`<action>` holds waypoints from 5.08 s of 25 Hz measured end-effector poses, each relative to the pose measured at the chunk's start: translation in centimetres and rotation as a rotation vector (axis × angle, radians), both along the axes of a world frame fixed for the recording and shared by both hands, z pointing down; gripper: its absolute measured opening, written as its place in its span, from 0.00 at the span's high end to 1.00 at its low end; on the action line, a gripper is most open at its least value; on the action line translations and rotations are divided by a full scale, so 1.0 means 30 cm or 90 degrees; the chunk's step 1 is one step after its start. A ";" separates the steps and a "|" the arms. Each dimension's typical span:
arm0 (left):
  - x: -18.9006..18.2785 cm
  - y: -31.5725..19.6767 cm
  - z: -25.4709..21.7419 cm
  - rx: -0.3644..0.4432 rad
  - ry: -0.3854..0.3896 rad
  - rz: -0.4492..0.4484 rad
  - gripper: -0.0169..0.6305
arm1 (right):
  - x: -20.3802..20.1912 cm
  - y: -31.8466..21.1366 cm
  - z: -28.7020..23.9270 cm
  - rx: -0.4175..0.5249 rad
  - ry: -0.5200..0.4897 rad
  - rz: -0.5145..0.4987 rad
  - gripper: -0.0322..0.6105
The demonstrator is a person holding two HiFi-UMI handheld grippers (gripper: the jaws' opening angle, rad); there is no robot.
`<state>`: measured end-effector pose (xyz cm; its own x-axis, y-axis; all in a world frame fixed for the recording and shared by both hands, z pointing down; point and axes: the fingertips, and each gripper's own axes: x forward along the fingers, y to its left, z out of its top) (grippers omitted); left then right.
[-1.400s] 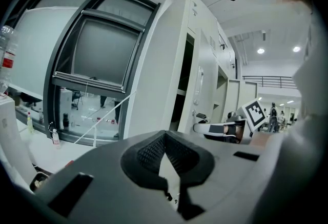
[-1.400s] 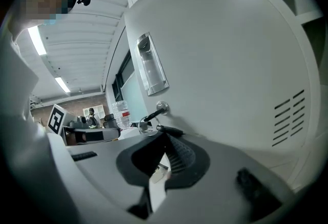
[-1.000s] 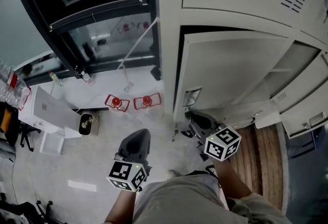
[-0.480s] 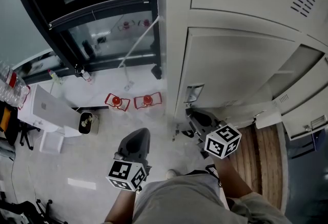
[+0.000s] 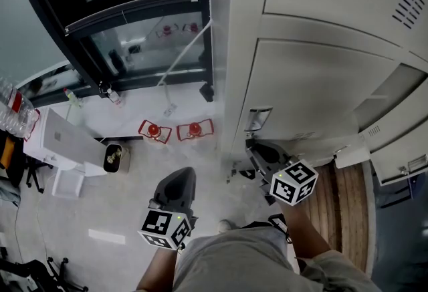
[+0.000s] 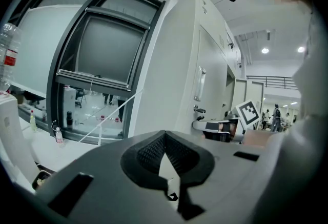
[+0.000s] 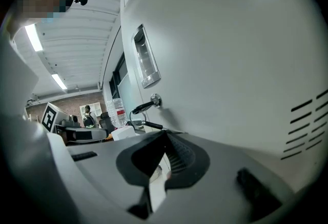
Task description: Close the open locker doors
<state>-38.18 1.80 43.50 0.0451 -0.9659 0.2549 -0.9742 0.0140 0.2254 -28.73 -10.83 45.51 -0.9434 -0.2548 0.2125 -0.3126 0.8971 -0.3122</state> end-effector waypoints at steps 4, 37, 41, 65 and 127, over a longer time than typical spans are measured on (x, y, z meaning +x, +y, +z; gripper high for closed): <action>-0.006 -0.002 0.016 -0.005 0.004 0.000 0.95 | -0.005 -0.002 -0.001 0.007 0.002 -0.007 0.91; 0.405 -0.090 0.004 -0.007 -0.006 0.144 0.95 | 0.434 0.091 -0.032 -0.005 -0.002 0.077 0.91; 0.554 -0.114 0.004 -0.006 -0.006 0.160 0.95 | 0.586 0.099 -0.040 -0.004 -0.006 0.084 0.91; 1.565 -0.396 -0.061 0.022 0.008 0.287 0.95 | 1.644 -0.064 -0.116 0.006 -0.008 0.205 0.91; 1.715 -0.399 -0.072 0.011 -0.019 0.242 0.95 | 1.809 -0.124 -0.045 -0.020 -0.003 0.144 0.91</action>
<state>13.27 -10.16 41.35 0.3946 -0.8857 0.2448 -0.9149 -0.3540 0.1939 25.53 -14.55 44.14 -0.8639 -0.4534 0.2192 -0.5032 0.7942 -0.3405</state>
